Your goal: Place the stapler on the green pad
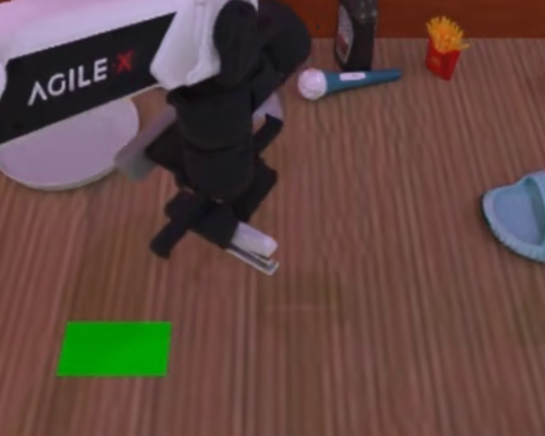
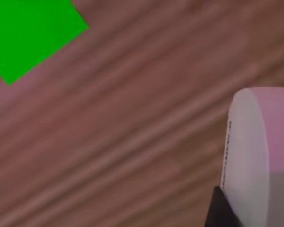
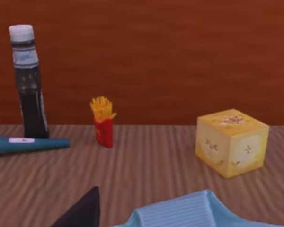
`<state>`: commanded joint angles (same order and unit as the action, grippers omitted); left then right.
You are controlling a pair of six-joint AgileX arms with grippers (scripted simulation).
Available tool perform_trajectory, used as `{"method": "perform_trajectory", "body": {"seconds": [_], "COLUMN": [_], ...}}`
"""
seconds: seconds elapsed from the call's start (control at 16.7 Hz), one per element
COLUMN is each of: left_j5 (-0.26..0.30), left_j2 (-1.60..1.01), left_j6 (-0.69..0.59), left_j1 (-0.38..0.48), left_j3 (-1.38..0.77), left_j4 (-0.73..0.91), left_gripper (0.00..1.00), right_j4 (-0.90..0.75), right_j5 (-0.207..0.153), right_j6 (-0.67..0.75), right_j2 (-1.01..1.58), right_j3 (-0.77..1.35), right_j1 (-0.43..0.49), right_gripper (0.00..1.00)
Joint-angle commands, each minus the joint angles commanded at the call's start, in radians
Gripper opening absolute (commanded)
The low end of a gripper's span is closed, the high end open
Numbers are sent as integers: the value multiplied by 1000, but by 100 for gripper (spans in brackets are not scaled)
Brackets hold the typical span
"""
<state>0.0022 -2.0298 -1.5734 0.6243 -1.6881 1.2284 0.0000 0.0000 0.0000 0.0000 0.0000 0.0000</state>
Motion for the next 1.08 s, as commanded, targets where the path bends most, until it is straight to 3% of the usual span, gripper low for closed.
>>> {"method": "perform_trajectory", "body": {"seconds": [0.6, 1.08], "left_j5": [2, 3], "left_j2": [403, 402], "left_j6": [-309, -326], "left_j1": [-284, -295], "left_j3": [487, 527], "left_j4": [-70, -110], "left_gripper": [0, 0], "right_j4": [0, 0], "right_j5": [0, 0], "right_j6": [0, 0], "right_j2": [0, 0], "right_j3": [0, 0], "right_j1": [0, 0], "right_gripper": [100, 100]}}
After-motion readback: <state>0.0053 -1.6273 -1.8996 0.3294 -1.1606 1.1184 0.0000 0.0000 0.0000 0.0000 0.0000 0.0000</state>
